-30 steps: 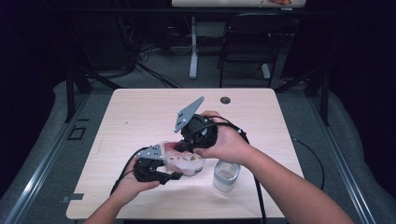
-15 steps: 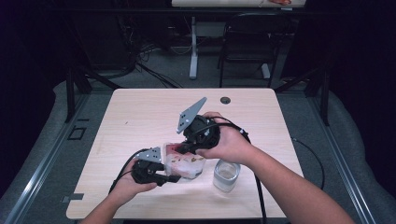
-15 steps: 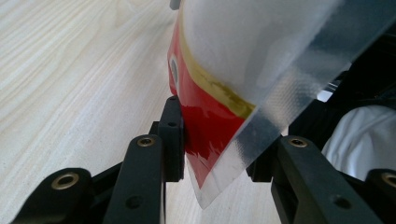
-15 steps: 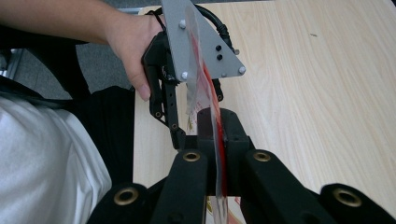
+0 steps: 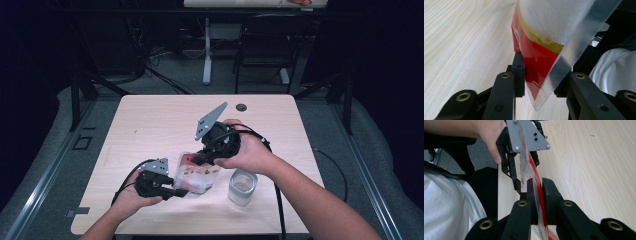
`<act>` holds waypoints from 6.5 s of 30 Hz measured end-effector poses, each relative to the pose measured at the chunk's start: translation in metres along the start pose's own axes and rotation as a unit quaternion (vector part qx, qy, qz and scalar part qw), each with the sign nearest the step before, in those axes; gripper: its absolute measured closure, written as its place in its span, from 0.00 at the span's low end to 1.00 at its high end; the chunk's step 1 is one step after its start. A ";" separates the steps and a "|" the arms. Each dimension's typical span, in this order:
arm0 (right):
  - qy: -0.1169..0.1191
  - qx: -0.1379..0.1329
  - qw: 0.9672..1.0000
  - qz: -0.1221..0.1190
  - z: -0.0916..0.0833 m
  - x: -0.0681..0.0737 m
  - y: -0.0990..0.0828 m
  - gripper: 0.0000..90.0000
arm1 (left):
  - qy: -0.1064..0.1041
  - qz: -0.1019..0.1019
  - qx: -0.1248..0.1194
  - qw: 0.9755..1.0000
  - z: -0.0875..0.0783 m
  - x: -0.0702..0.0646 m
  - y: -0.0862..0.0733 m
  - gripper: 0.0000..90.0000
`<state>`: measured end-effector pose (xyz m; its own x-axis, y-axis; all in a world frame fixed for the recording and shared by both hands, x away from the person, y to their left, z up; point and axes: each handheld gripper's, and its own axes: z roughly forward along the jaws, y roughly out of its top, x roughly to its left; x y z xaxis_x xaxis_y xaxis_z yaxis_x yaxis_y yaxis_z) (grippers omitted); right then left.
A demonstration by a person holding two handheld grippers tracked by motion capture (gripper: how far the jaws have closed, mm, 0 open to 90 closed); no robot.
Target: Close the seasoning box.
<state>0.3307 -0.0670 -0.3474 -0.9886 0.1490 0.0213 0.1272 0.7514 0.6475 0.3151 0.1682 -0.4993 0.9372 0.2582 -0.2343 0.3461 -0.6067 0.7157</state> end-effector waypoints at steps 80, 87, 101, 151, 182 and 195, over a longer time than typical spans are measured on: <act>-0.005 -0.055 0.996 0.068 -0.018 -0.002 -0.054 1.00 | 0.023 -0.006 0.059 0.998 -0.044 -0.008 0.013 0.81; -0.004 -0.060 0.995 0.077 -0.019 -0.004 -0.062 1.00 | 0.027 -0.004 0.062 0.998 -0.048 -0.008 0.017 0.81; -0.003 -0.063 0.994 0.095 -0.016 -0.008 -0.078 1.00 | 0.019 -0.008 0.055 0.998 -0.049 -0.005 0.019 0.81; -0.003 -0.074 0.988 0.134 -0.013 -0.016 -0.111 1.00 | 0.042 0.002 0.048 0.998 -0.070 -0.004 0.046 0.83; -0.018 -0.097 0.986 0.133 -0.017 -0.016 -0.123 0.99 | 0.045 0.004 0.056 0.997 -0.076 -0.006 0.066 0.84; -0.020 -0.104 0.985 0.136 -0.019 -0.016 -0.128 0.99 | 0.045 0.011 0.060 0.997 -0.078 -0.009 0.075 0.84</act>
<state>0.3285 -0.1778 -0.4163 -0.9161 0.3539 0.1882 0.3628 0.5325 0.7647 0.3295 0.1790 -0.3919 0.9389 0.3071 -0.1554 0.3331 -0.6968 0.6352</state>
